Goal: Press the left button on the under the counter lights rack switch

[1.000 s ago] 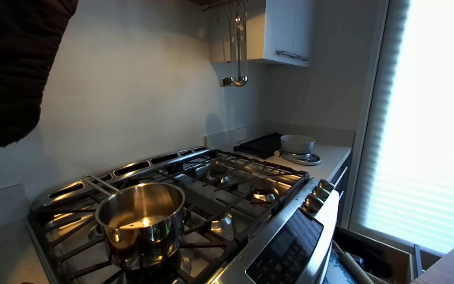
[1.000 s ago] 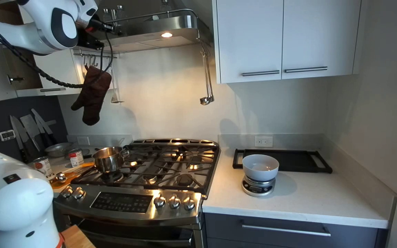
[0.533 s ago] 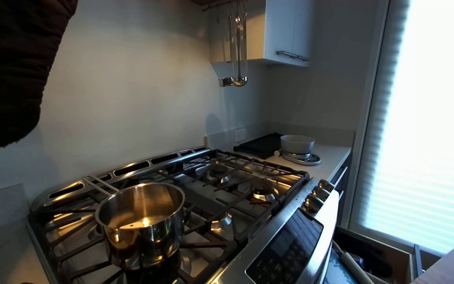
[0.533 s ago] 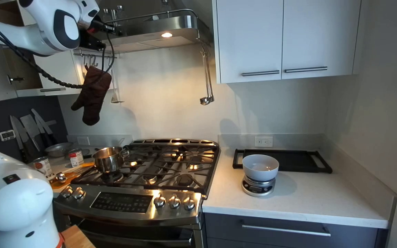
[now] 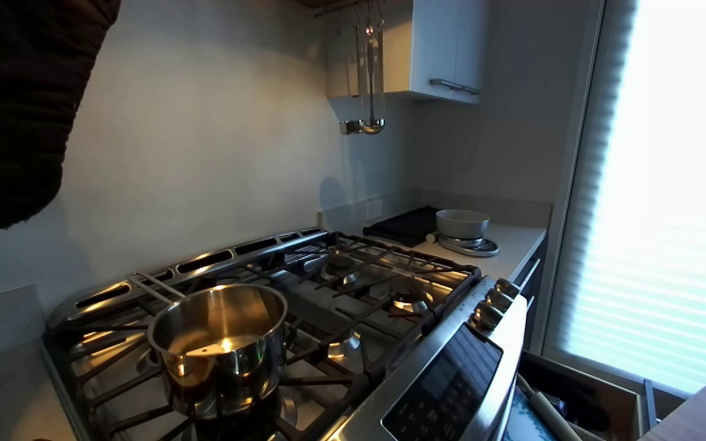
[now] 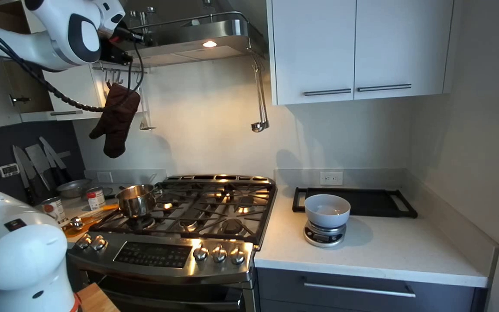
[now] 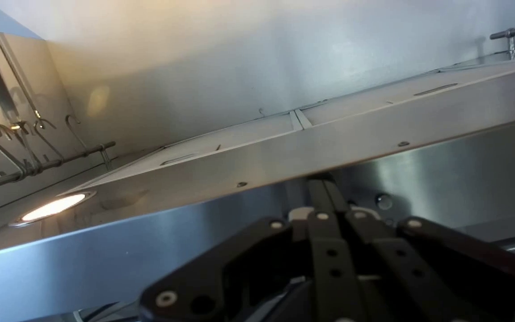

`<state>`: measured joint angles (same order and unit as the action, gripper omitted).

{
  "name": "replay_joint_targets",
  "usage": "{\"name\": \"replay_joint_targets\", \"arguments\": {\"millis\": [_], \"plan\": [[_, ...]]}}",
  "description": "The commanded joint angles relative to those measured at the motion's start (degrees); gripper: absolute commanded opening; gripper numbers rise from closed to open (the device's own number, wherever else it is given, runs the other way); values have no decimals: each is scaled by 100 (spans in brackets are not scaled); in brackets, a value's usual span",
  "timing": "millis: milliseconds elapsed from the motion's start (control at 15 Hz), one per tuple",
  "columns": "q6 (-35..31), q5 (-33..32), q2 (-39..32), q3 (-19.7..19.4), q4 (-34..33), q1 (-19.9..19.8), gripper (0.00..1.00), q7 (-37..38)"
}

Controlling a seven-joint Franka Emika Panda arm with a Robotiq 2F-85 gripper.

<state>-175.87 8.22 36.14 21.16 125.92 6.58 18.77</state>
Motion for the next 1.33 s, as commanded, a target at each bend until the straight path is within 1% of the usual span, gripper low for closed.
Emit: {"name": "replay_joint_targets", "arguments": {"millis": [0,400,733,1000,1267], "plan": [[-53,22,-309,33,-106,146,0,-85],[343,52,201,-52,81,81,0,7],[566,70,390,-54,96,80,0,71],[493,80,418,-40,60,97,0,68],[393,86,300,2,2,67,0,87]]}}
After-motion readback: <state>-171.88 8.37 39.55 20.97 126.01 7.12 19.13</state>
